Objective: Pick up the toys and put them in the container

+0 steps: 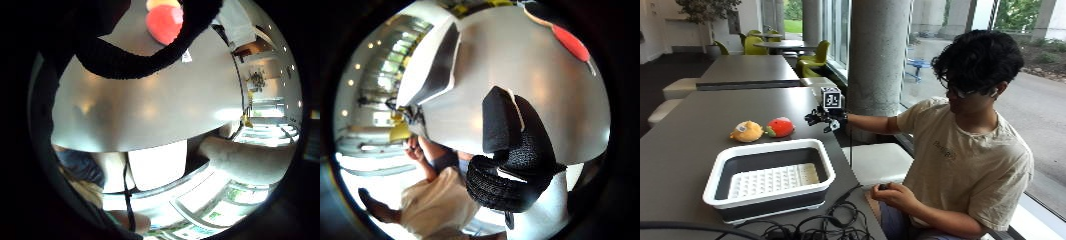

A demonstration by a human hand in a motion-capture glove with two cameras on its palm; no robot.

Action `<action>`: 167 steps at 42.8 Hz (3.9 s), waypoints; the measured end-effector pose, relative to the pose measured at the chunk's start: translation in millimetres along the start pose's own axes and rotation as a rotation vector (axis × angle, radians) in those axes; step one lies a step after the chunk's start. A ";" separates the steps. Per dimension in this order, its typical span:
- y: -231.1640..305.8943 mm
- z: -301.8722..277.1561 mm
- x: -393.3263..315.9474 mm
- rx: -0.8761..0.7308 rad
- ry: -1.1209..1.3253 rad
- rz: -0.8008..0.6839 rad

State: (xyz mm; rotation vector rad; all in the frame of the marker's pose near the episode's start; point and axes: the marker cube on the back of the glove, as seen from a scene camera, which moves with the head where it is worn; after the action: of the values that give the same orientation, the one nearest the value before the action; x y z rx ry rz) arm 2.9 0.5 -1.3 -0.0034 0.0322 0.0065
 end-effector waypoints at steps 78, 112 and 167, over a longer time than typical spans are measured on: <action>-309.4 31.1 114.8 -0.367 0.065 0.409; -303.6 -10.9 141.9 -0.043 -0.156 0.129; -230.7 -152.3 -195.6 0.058 -0.195 -0.175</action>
State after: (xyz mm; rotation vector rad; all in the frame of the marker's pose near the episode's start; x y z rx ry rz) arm -196.1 -232.0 -146.5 0.0527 -0.1630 -0.1695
